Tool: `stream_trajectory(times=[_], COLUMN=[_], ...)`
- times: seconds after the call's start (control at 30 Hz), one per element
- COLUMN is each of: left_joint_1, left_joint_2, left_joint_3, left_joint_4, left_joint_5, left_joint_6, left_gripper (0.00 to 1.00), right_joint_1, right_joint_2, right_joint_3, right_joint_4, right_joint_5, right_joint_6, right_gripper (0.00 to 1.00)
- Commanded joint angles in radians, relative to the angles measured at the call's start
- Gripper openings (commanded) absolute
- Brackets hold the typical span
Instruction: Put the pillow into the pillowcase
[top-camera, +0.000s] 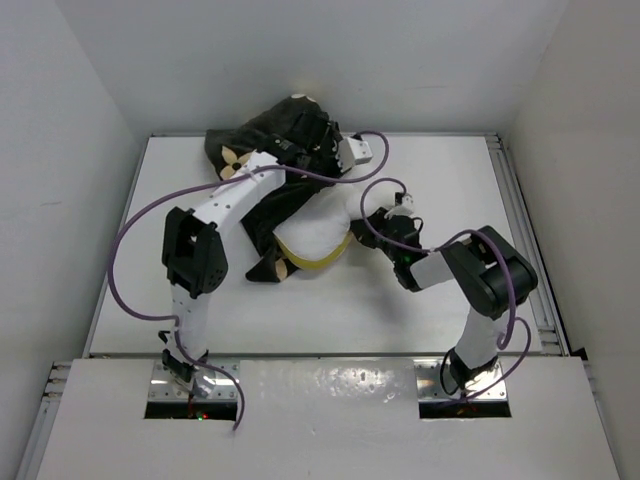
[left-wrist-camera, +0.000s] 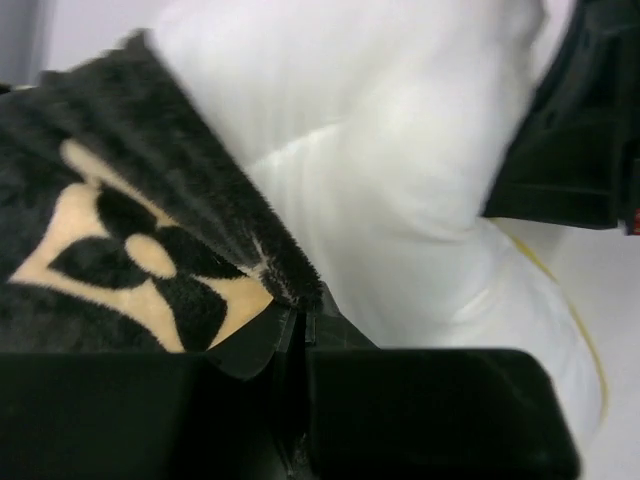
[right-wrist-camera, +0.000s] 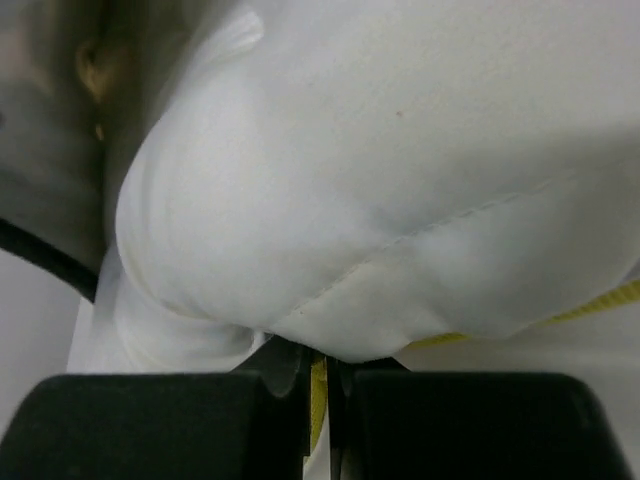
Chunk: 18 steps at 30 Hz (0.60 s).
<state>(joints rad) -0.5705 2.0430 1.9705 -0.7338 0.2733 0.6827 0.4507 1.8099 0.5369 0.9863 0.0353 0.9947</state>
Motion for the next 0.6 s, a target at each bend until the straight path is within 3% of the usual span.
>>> stream_trajectory(times=[0.0,0.1,0.2,0.37,0.43,0.57], left_joint_1=[-0.072,-0.115,-0.115,-0.13,-0.135,-0.123], left_joint_2=[-0.035,-0.049,-0.05,-0.093,-0.106,-0.165], left_joint_3=[0.054,0.099,0.192,0.313,0.323,0.248], left_joint_4=[-0.269,-0.393,-0.554,-0.587,-0.587,-0.587], left_joint_5=[0.343,0.45,0.622,0.698,0.695,0.684], left_joint_6=[0.081,0.207,0.348,0.324,0.307,0.267], left_gripper=[0.0,0.0,0.0,0.0,0.0,0.0], right_joint_1=[0.078,0.129,0.141,0.172,0.168,0.082], right_joint_2=[-0.072,-0.122,-0.156,-0.181,-0.149,-0.035], right_joint_3=[0.028,0.041,0.095,0.136,0.121,0.104], right_joint_4=[0.486,0.673,0.689,0.669,0.641,0.684], right_joint_5=[0.083,0.123,0.074,0.106,0.252,0.328], right_joint_6=[-0.157,-0.254,-0.297,-0.361,-0.37,-0.242], right_gripper=[0.0,0.0,0.0,0.0,0.0,0.0])
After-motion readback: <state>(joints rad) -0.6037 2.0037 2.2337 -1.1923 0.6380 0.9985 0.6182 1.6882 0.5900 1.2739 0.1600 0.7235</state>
